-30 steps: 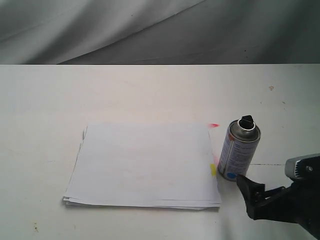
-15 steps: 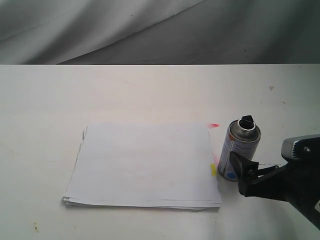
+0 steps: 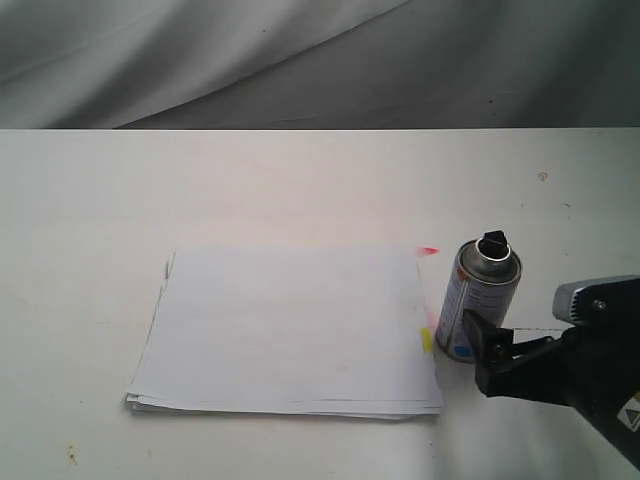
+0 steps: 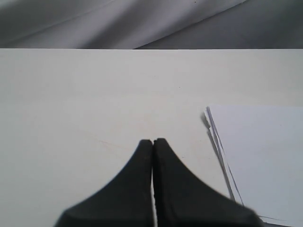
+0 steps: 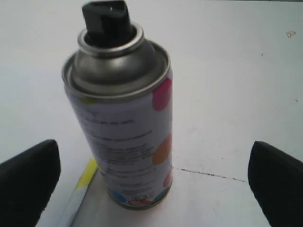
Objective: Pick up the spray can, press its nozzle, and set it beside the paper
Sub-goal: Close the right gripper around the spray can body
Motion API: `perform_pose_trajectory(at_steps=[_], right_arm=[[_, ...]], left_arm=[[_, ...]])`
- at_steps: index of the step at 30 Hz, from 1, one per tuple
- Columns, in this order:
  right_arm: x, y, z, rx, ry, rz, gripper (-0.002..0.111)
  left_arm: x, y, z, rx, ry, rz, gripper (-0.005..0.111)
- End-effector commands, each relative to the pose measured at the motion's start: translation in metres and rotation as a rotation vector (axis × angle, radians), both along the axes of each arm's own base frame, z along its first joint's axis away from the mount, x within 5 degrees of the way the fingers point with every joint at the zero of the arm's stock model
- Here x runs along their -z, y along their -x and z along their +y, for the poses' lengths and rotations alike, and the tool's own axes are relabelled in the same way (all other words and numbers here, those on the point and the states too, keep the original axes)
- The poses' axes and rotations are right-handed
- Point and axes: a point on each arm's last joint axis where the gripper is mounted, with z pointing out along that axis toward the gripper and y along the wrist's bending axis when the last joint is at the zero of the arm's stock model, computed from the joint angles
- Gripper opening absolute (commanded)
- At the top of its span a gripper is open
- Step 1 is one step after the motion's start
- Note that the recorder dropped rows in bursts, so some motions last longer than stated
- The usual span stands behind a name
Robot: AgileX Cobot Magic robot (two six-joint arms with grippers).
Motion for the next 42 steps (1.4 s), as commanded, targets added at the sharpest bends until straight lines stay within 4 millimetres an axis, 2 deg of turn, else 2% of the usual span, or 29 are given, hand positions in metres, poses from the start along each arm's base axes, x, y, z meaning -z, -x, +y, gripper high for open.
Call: perform_pose_trajectory(at_steps=[1, 9, 20, 25, 33, 37, 39, 42], right_arm=[[0.01, -0.004, 0.0, -0.003, 0.043, 0.011, 0.1], [0.012, -0.031, 0.011, -0.027, 0.044, -0.01, 0.1], [0.035, -0.056, 0.02, -0.016, 0.051, 0.045, 0.099], [0.038, -0.063, 0.022, -0.011, 0.044, 0.041, 0.097], [0.038, -0.063, 0.02, 0.025, 0.033, 0.043, 0.09], [0.038, -0.063, 0.019, 0.036, 0.03, 0.044, 0.077], [0.038, -0.063, 0.019, 0.038, 0.03, 0.044, 0.065], [0.038, -0.063, 0.019, 0.038, 0.03, 0.044, 0.04]], left_arm=[[0.0, 0.0, 0.0, 0.0, 0.008, -0.007, 0.001], [0.0, 0.0, 0.0, 0.0, 0.008, -0.007, 0.001], [0.0, 0.0, 0.0, 0.0, 0.008, -0.007, 0.001], [0.0, 0.0, 0.0, 0.0, 0.008, -0.007, 0.001], [0.0, 0.0, 0.0, 0.0, 0.008, -0.007, 0.001], [0.0, 0.0, 0.0, 0.0, 0.008, -0.007, 0.001], [0.0, 0.0, 0.0, 0.0, 0.008, -0.007, 0.001], [0.0, 0.0, 0.0, 0.0, 0.008, -0.007, 0.001]])
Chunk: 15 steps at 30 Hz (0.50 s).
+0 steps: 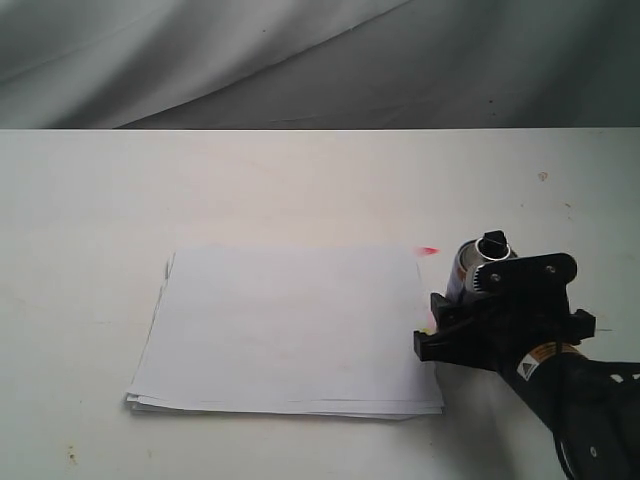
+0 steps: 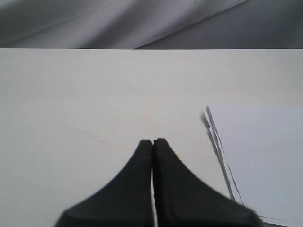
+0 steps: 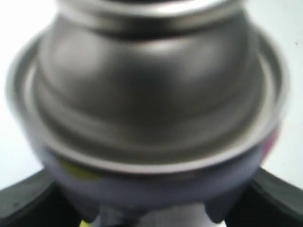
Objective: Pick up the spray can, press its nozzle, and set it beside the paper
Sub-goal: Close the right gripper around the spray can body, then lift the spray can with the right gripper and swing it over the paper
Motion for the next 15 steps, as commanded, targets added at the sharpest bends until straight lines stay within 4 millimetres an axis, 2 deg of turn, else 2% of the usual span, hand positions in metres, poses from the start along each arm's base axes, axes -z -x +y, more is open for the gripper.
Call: perform_pose_trajectory(at_steps=[1, 3, 5, 10, 15], right_arm=[[-0.001, -0.001, -0.001, 0.01, -0.004, -0.014, 0.03], [-0.001, -0.001, -0.001, 0.01, -0.004, -0.014, 0.013], [-0.001, -0.001, -0.001, 0.011, -0.006, -0.015, 0.0], [-0.003, -0.001, 0.0, 0.01, -0.011, -0.018, 0.0], [-0.023, 0.002, 0.0, -0.002, -0.033, 0.0, 0.0]], left_arm=[[0.0, 0.0, 0.0, 0.0, 0.008, -0.007, 0.001], [0.0, 0.0, 0.0, 0.0, 0.008, -0.007, 0.001], [0.0, 0.0, 0.0, 0.0, 0.008, -0.007, 0.001], [0.0, 0.0, 0.0, 0.0, 0.008, -0.007, 0.001], [0.0, 0.0, 0.0, 0.0, 0.008, -0.007, 0.001]])
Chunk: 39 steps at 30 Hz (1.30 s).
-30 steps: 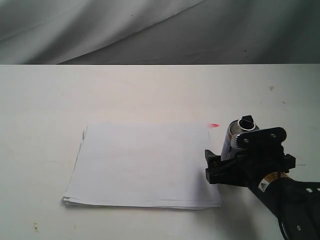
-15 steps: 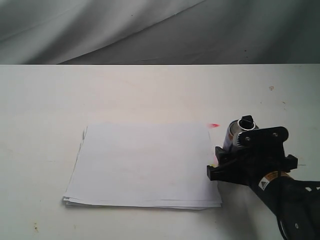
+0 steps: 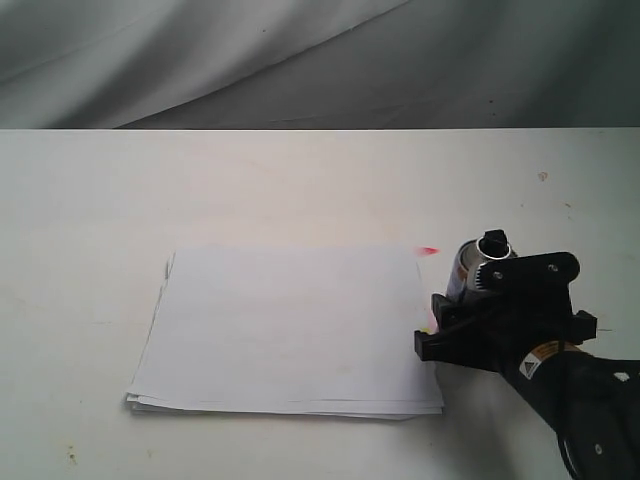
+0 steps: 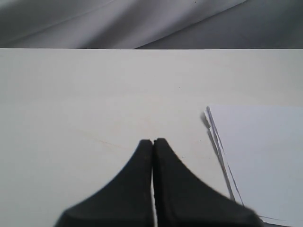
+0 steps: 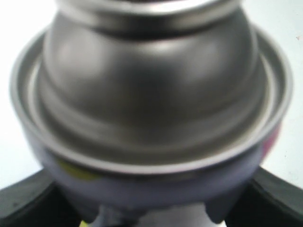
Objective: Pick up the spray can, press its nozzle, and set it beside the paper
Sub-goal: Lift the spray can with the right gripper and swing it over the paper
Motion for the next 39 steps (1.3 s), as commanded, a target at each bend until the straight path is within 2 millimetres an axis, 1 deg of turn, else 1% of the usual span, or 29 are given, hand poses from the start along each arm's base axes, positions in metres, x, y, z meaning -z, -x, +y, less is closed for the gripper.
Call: perform_pose_trajectory(at_steps=[1, 8, 11, 15, 17, 19, 22, 24, 27, 29, 32, 34, 39], right_arm=[[-0.026, 0.002, -0.001, -0.006, -0.016, -0.022, 0.0], [-0.07, 0.019, -0.021, -0.09, 0.011, 0.089, 0.0], [-0.092, 0.019, -0.025, -0.142, 0.004, 0.124, 0.0], [-0.128, 0.012, -0.029, -0.214, 0.016, 0.127, 0.0], [-0.145, 0.006, -0.026, -0.265, 0.039, 0.137, 0.0], [-0.158, 0.002, -0.024, -0.312, 0.066, 0.159, 0.0], [-0.179, -0.007, -0.023, -0.373, 0.152, 0.176, 0.0], [-0.189, -0.012, -0.023, -0.403, 0.196, 0.21, 0.0], [-0.199, -0.019, -0.025, -0.429, 0.277, 0.267, 0.0], [-0.203, -0.023, -0.023, -0.409, 0.318, 0.292, 0.0], [-0.209, -0.029, -0.018, -0.386, 0.431, 0.296, 0.0], [-0.209, -0.034, -0.009, -0.393, 0.509, 0.296, 0.0], [-0.196, -0.045, 0.026, -0.468, 0.626, 0.28, 0.0]], left_arm=[[0.0, 0.0, 0.0, 0.0, 0.008, -0.007, 0.001], [0.0, 0.0, 0.0, 0.0, 0.008, -0.007, 0.001], [0.0, 0.0, 0.0, 0.0, 0.008, -0.007, 0.001], [0.0, 0.0, 0.0, 0.0, 0.008, -0.007, 0.001], [0.0, 0.0, 0.0, 0.0, 0.008, -0.007, 0.001], [0.0, 0.0, 0.0, 0.0, 0.008, -0.007, 0.001], [0.0, 0.0, 0.0, 0.0, 0.008, -0.007, 0.001], [0.0, 0.0, 0.0, 0.0, 0.008, -0.007, 0.001], [0.0, 0.0, 0.0, 0.0, 0.008, -0.007, 0.001], [0.0, 0.0, 0.0, 0.0, 0.008, -0.007, 0.001], [0.0, 0.0, 0.0, 0.0, 0.008, -0.007, 0.001], [0.0, 0.0, 0.0, 0.0, 0.008, -0.007, 0.001], [0.0, 0.0, 0.0, 0.0, 0.008, -0.007, 0.001]])
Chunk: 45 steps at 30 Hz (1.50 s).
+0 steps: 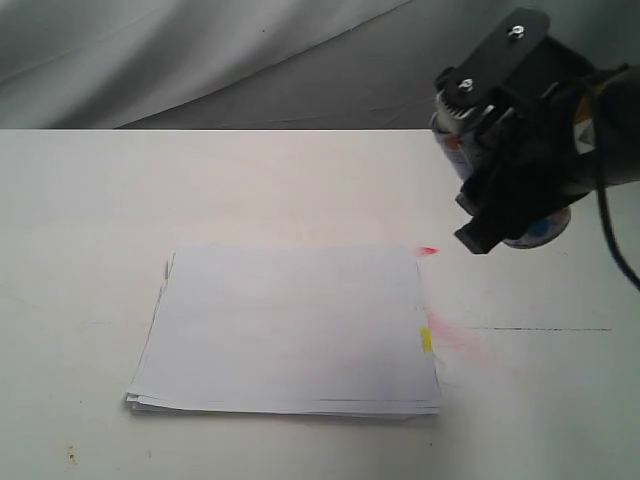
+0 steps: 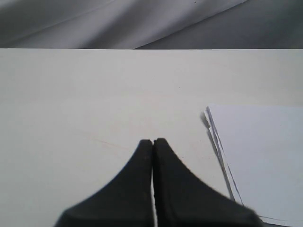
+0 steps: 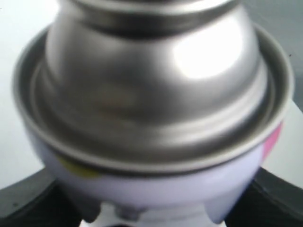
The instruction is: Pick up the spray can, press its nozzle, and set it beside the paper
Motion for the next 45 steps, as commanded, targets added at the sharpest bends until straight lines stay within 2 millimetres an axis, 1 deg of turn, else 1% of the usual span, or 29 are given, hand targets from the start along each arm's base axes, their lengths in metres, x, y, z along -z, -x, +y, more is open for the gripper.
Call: perform_pose_trajectory(at_steps=[1, 7, 8, 9, 10, 14, 15, 18, 20, 45], right_arm=[[0.006, -0.012, 0.028, -0.08, 0.089, -0.06, 0.0], [0.034, -0.025, 0.065, -0.131, 0.235, -0.105, 0.0], [0.045, -0.028, 0.078, -0.154, 0.289, -0.117, 0.0], [0.05, -0.028, 0.082, -0.156, 0.309, -0.118, 0.0], [0.062, -0.029, 0.092, -0.179, 0.366, -0.109, 0.0], [0.092, -0.032, 0.111, -0.203, 0.467, -0.098, 0.0], [0.097, -0.033, 0.112, -0.185, 0.476, -0.103, 0.0], [0.094, -0.035, 0.112, -0.158, 0.465, -0.146, 0.0], [0.093, -0.036, 0.111, -0.156, 0.481, -0.16, 0.0], [0.093, -0.035, 0.111, -0.127, 0.449, -0.163, 0.0]], left_arm=[[0.0, 0.0, 0.0, 0.0, 0.008, -0.007, 0.001], [0.0, 0.0, 0.0, 0.0, 0.008, -0.007, 0.001], [0.0, 0.0, 0.0, 0.0, 0.008, -0.007, 0.001], [0.0, 0.0, 0.0, 0.0, 0.008, -0.007, 0.001], [0.0, 0.0, 0.0, 0.0, 0.008, -0.007, 0.001], [0.0, 0.0, 0.0, 0.0, 0.008, -0.007, 0.001], [0.0, 0.0, 0.0, 0.0, 0.008, -0.007, 0.001], [0.0, 0.0, 0.0, 0.0, 0.008, -0.007, 0.001], [0.001, 0.0, -0.003, 0.041, 0.004, -0.006, 0.001], [-0.001, 0.0, -0.003, 0.05, 0.003, -0.019, 0.001]])
